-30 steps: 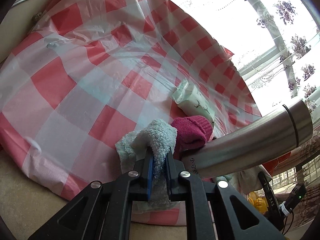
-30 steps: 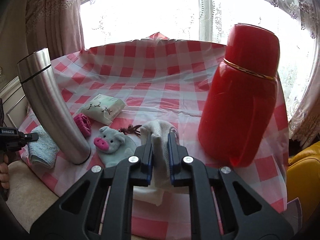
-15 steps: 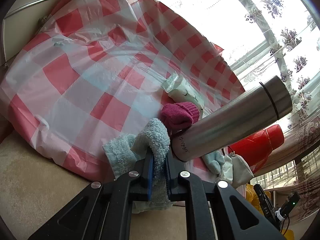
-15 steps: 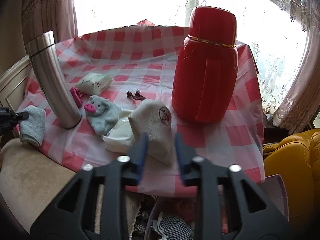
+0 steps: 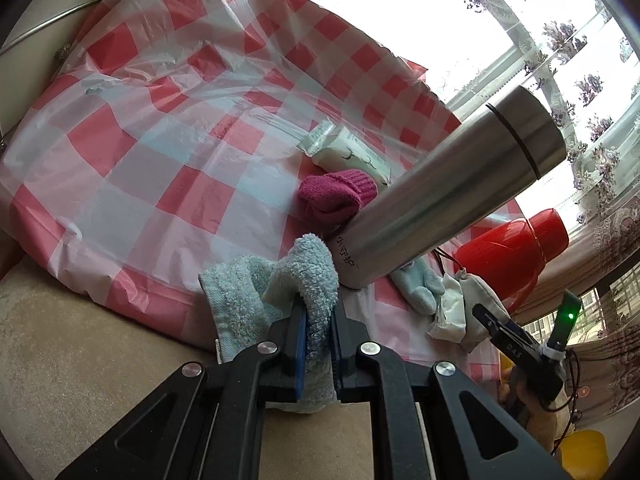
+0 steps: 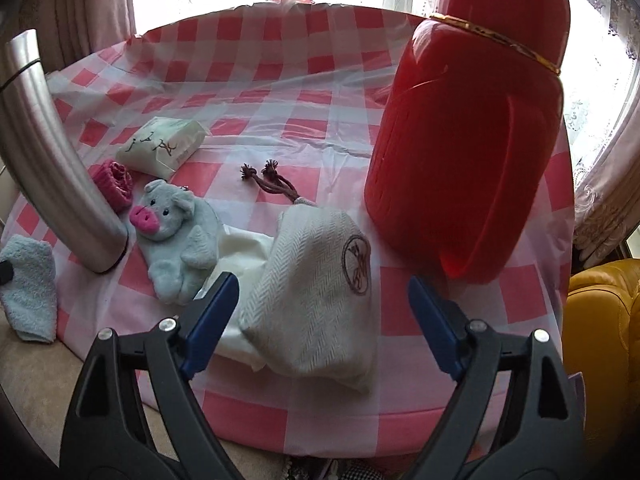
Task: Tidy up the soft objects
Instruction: 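Lift the blue towel with the left tool while the right tool lifts the grey pouch, then carry both items over the white box and open both tools to drop them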
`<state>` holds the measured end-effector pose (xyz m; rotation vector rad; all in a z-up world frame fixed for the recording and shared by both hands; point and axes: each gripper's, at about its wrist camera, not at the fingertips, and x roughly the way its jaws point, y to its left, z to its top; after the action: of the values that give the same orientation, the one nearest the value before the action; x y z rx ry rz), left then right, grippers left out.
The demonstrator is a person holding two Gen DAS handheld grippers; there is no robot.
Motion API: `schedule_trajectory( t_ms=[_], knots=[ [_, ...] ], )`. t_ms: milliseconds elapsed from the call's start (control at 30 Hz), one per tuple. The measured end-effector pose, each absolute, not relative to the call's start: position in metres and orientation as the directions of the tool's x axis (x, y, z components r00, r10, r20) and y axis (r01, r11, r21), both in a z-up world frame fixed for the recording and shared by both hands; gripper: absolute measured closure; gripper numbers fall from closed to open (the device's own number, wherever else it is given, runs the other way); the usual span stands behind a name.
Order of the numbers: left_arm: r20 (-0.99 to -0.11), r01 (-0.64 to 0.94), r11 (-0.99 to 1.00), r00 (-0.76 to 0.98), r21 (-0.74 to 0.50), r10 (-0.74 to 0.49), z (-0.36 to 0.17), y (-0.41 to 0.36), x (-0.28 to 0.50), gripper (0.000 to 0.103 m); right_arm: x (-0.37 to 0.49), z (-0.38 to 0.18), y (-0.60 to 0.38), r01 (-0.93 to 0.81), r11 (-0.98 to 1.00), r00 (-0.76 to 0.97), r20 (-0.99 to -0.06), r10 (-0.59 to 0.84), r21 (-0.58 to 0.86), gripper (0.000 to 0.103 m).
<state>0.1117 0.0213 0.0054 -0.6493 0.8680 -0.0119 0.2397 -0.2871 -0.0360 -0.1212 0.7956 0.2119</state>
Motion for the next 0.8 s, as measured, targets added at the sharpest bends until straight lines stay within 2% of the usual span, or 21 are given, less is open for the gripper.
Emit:
schedule_trajectory(
  t_ms=[33, 500, 800],
  knots=[
    [-0.705, -0.238, 0.814, 0.657, -0.530, -0.267, 0.006, 0.018, 0.111, 0.093, 0.243, -0.038, -0.288, -0.237, 0.971, 0.667, -0.730, 0.151, -0.016, 0.063],
    [-0.692, -0.131, 0.865, 0.661, -0.485, -0.288, 0.027, -0.026, 0.109, 0.093, 0.171, -0.009, -0.330, -0.173, 0.985, 0.757, -0.637, 0.144, 0.017, 0.063],
    [-0.636, 0.065, 0.861, 0.647, -0.504, -0.421, 0.051, -0.098, 0.107, 0.093, 0.111, 0.004, -0.395, -0.091, 0.995, 0.788, -0.606, 0.103, 0.051, 0.063]
  ],
)
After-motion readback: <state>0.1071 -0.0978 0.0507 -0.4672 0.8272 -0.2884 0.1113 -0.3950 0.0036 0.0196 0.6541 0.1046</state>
